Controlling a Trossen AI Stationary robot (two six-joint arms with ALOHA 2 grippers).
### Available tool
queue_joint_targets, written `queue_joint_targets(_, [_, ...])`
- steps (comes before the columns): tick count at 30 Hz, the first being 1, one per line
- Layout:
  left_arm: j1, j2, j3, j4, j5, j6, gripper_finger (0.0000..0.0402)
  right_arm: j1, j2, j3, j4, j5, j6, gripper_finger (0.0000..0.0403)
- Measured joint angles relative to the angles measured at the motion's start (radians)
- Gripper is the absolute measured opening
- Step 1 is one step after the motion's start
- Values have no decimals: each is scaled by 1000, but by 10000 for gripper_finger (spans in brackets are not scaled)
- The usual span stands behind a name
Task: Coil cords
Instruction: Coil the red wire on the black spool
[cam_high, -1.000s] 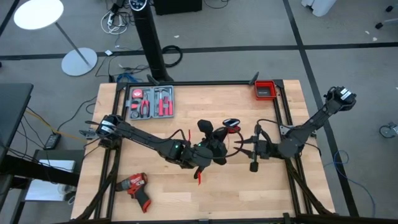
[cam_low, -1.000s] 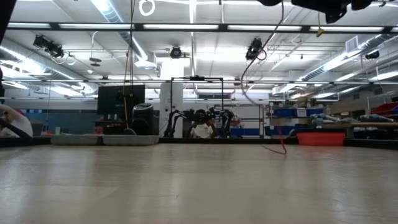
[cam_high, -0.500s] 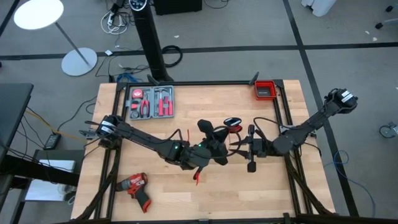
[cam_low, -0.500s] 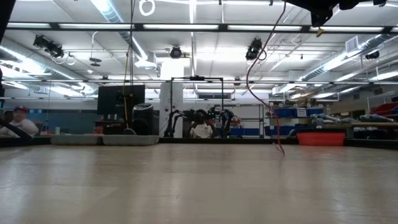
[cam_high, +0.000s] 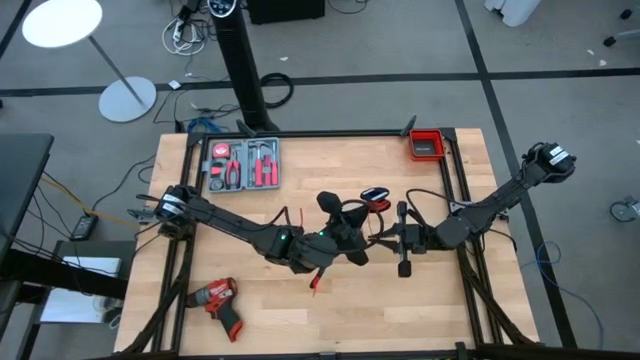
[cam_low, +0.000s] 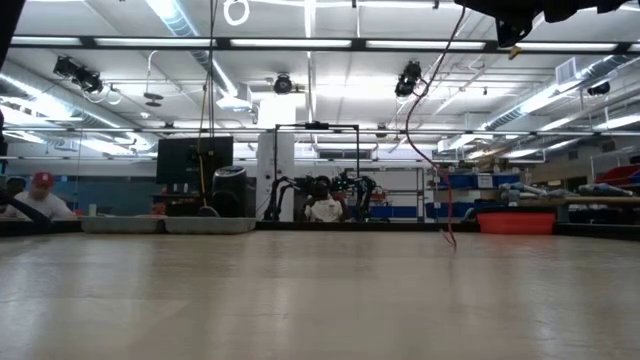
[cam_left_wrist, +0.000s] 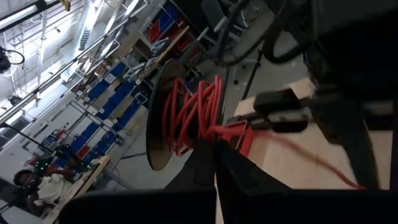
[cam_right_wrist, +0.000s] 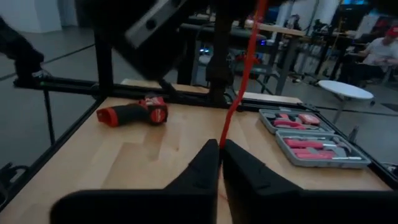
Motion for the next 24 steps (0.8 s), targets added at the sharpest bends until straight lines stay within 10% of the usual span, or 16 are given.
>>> queue_joint_targets(10, [-21,0,0,-112,-23,40,0,54,-16,0,-21,9,-77,2])
queue_joint_targets(24, [-94,-11,5,-360,-2,-60,0,257,-203,0,-183,409,-201,1])
